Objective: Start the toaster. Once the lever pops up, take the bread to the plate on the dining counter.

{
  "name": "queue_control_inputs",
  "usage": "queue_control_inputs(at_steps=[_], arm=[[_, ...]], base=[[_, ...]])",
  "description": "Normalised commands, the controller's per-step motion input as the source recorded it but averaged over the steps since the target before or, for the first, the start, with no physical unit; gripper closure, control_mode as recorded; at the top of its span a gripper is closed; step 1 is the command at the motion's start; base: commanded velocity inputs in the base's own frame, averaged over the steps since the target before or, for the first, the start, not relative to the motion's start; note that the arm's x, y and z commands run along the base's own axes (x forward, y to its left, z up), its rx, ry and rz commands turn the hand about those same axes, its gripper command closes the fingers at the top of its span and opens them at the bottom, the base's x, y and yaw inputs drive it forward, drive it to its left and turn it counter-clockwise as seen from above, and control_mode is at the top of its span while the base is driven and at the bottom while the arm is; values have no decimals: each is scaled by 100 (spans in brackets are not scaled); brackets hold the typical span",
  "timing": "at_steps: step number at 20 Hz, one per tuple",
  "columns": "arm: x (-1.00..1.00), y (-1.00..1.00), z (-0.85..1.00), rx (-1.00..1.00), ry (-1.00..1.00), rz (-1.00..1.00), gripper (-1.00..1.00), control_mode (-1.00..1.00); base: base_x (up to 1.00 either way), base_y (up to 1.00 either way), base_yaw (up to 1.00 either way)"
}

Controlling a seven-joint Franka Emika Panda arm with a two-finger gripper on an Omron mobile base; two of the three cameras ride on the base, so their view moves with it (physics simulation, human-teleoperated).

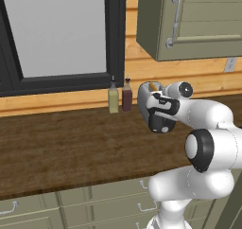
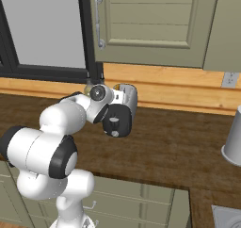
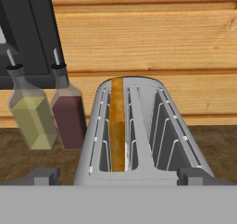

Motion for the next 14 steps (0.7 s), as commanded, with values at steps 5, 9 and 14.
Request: queue_control_inputs(at_steps=[5,9,14], arm=[[0,0,0,0,0,0,-100,-100],[0,0,0,0,0,0,-100,-100],[0,0,0,0,0,0,-100,-100]], base=[[0,0,0],[0,0,0],[0,0,0]])
